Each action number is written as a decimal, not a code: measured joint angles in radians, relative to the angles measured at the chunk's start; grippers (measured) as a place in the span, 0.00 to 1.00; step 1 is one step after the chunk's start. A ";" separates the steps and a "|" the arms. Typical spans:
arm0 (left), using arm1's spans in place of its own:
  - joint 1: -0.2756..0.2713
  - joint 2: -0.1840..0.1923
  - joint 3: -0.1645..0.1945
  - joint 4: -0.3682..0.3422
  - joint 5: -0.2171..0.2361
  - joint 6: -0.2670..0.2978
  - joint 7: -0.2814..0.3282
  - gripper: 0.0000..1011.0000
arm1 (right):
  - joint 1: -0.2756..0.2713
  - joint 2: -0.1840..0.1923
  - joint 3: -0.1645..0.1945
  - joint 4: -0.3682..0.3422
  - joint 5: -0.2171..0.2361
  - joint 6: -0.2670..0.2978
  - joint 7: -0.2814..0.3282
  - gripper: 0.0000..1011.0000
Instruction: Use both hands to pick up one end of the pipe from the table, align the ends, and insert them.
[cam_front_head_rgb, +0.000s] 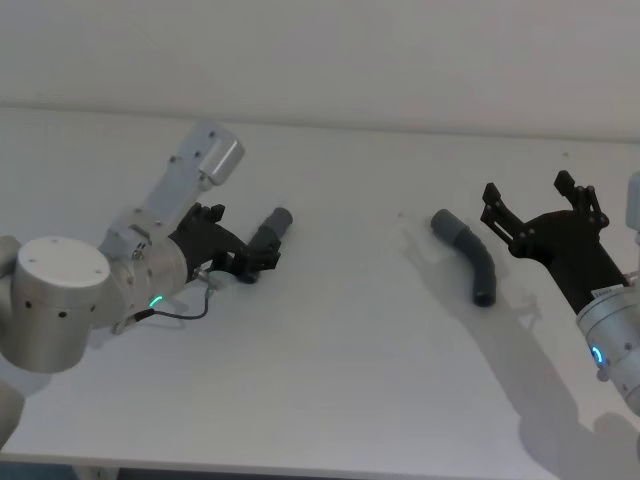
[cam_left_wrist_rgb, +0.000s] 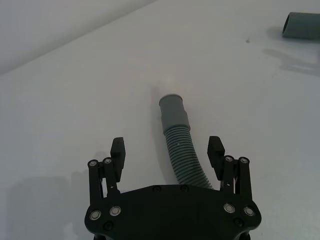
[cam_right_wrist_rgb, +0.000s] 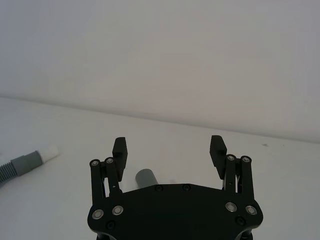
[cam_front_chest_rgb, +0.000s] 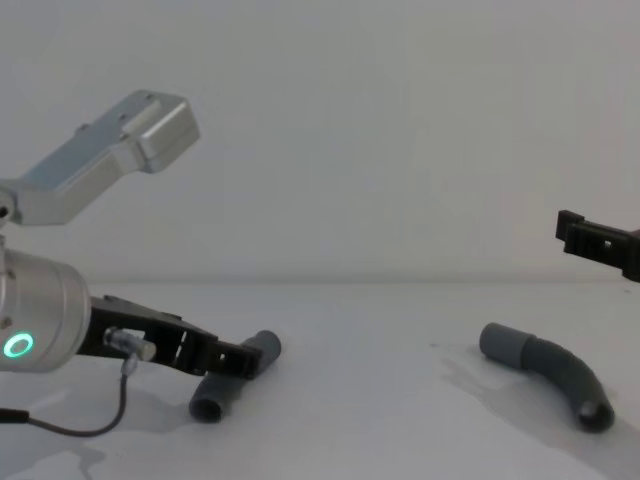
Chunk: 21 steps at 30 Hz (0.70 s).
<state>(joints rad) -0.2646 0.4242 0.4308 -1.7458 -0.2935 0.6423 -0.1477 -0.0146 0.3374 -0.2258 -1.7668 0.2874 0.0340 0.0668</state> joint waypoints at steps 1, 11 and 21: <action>-0.002 -0.002 0.001 0.003 0.001 0.000 -0.001 0.99 | 0.000 0.000 0.000 0.000 0.000 0.000 0.000 0.99; -0.032 -0.023 0.015 0.046 0.012 0.010 -0.014 0.99 | 0.000 0.000 0.000 0.000 0.000 0.000 0.000 0.99; -0.067 -0.038 0.027 0.092 0.017 0.017 -0.043 0.99 | 0.000 0.000 0.000 0.000 0.000 0.000 0.000 0.99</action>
<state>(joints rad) -0.3312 0.3861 0.4576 -1.6534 -0.2760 0.6593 -0.1908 -0.0146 0.3375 -0.2258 -1.7667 0.2874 0.0341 0.0668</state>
